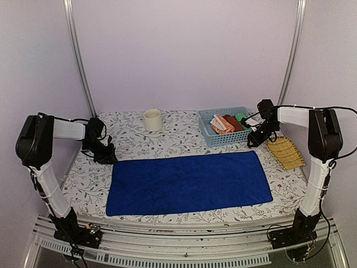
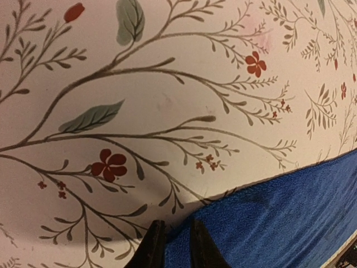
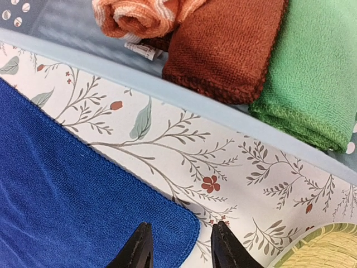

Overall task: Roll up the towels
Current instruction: Pick up the towel from the center of the board.

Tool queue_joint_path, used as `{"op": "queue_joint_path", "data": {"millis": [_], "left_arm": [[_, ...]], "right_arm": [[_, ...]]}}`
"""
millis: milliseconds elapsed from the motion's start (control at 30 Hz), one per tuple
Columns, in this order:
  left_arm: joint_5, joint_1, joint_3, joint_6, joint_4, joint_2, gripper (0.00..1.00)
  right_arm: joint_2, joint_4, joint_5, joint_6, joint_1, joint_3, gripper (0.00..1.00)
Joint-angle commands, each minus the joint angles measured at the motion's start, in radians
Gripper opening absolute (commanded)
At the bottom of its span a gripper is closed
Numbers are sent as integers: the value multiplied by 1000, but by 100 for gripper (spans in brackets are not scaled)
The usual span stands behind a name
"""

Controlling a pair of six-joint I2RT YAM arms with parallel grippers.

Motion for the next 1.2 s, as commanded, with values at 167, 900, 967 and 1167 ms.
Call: {"op": "queue_joint_path", "data": {"millis": [167, 900, 967, 1167], "left_arm": [[-13, 3, -35, 33, -25, -14, 0], [-10, 3, -53, 42, 11, -63, 0], [-11, 2, -51, 42, 10, -65, 0], [-14, 2, -45, 47, 4, -70, 0]], "right_arm": [[10, -12, -38, 33, -33, -9, 40], [118, 5, 16, 21, -35, 11, 41], [116, 2, 12, 22, -35, 10, 38], [100, -11, -4, 17, -47, 5, 23]]}}
